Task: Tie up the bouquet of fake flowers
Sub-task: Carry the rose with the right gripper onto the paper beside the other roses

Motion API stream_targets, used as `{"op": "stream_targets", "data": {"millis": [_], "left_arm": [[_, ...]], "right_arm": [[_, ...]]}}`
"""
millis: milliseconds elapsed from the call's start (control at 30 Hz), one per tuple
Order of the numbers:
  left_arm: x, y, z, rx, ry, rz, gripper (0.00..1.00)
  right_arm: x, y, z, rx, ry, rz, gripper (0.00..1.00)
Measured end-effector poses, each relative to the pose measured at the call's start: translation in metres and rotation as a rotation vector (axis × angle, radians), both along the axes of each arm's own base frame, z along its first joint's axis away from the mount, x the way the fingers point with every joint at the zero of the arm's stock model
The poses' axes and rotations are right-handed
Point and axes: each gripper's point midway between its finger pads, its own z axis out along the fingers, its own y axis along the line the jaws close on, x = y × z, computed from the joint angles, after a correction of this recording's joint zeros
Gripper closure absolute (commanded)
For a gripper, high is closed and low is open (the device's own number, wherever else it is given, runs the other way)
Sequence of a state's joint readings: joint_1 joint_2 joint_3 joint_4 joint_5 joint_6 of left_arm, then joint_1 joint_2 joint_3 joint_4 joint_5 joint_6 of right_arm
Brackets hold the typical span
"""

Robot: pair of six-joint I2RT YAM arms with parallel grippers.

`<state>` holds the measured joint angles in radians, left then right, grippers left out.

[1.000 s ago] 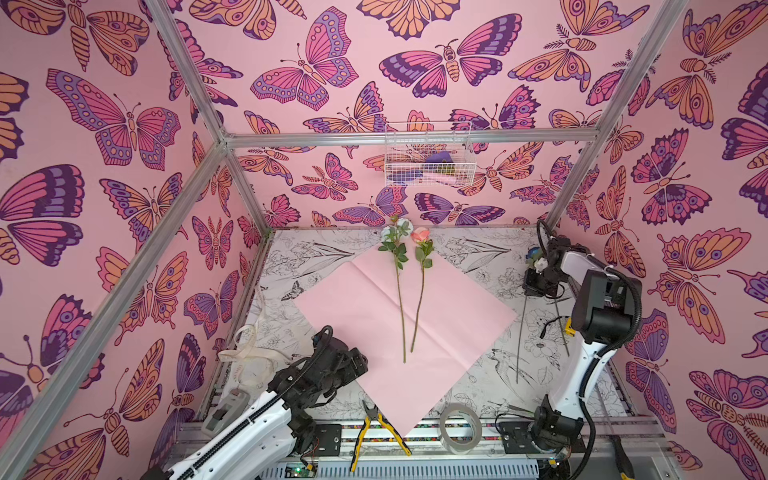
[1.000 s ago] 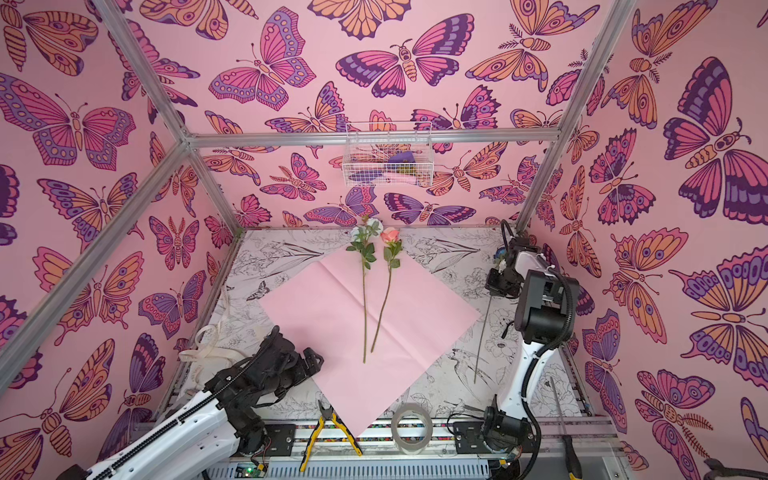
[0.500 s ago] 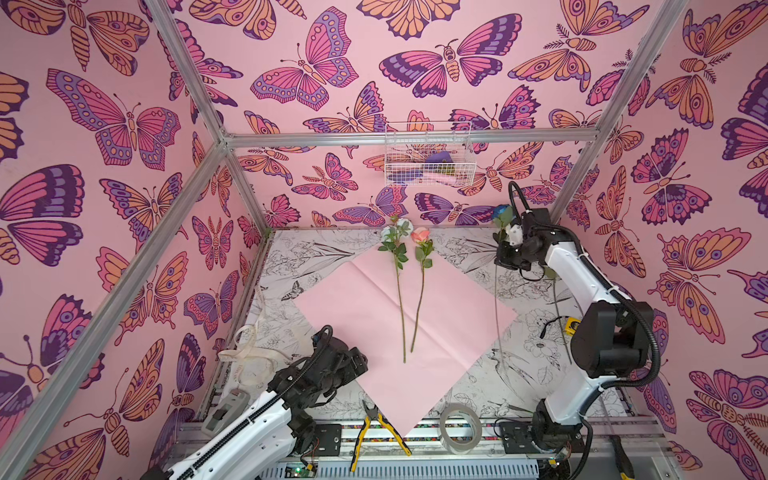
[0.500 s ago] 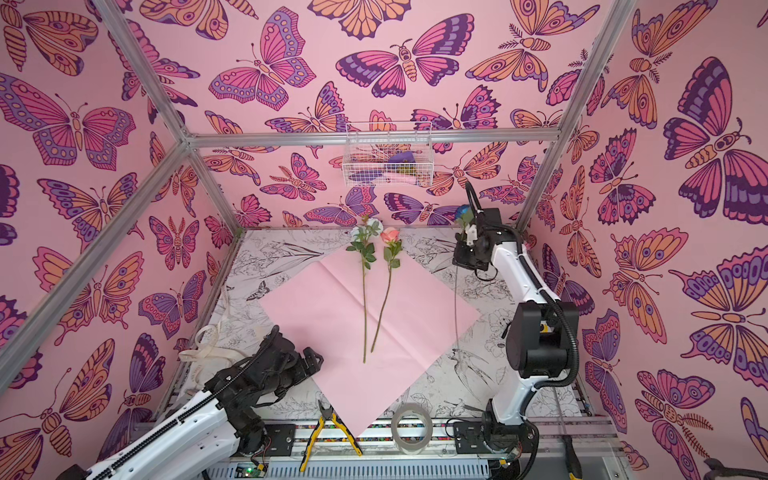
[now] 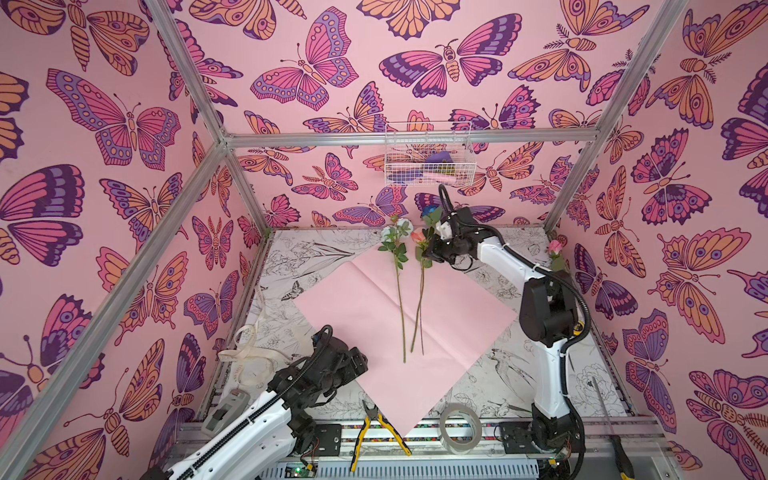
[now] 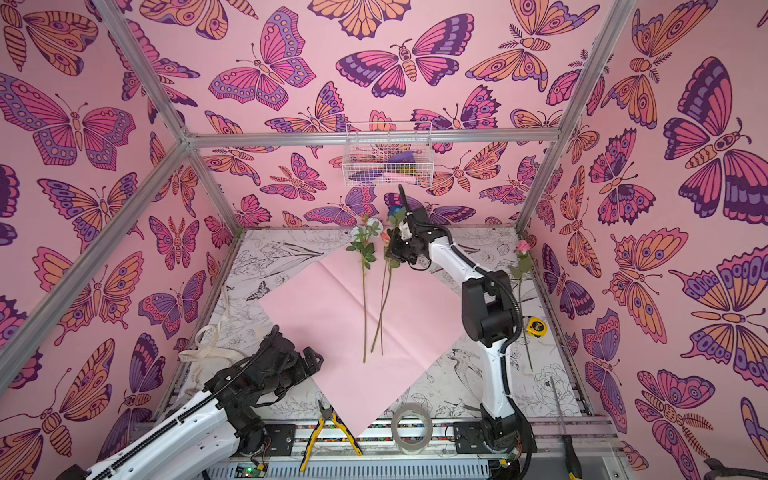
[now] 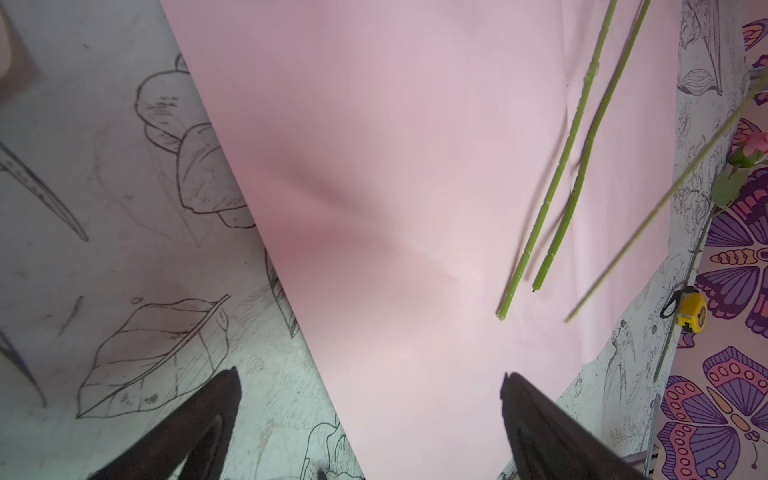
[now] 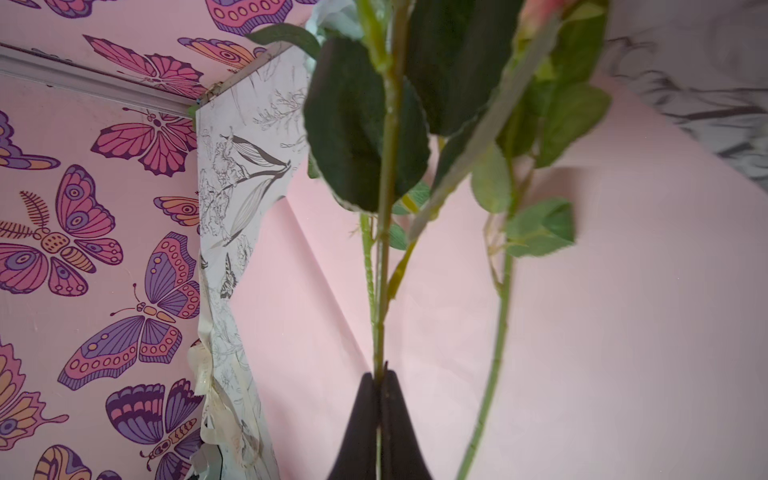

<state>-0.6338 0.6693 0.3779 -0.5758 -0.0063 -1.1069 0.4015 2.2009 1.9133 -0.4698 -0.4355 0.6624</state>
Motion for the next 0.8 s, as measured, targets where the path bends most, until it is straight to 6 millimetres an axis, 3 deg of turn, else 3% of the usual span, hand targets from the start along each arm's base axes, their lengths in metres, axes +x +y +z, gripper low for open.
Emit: {"op": "stream_targets", "data": {"millis": [133,233,433,567,700,800], "left_arm": [[0.0,-0.001,0.001,-0.009,-0.002,-0.004,0.0],[0.0,-0.002,0.004,-0.019,-0.015,-0.004,0.0],[0.001,-0.002,0.008,-0.032,-0.032,-0.003,0.0],[0.001,-0.002,0.008,-0.032,-0.032,-0.003,0.0],[0.001,-0.002,0.008,-0.032,-0.032,-0.003,0.0],[0.001,-0.002,0.008,-0.032,-0.032,-0.003,0.0]], "right_arm": [[0.007,0.036,-0.002,0.026,-0.023,0.032,1.0],[0.015,0.046,-0.011,0.035,-0.021,0.029,1.0],[0.027,0.042,-0.041,-0.002,0.014,0.012,1.0],[0.028,0.039,-0.05,-0.038,0.025,0.015,0.82],[0.029,0.035,-0.05,-0.067,0.015,0.017,0.72],[0.03,0.031,-0.052,-0.098,0.005,0.015,0.7]]}}
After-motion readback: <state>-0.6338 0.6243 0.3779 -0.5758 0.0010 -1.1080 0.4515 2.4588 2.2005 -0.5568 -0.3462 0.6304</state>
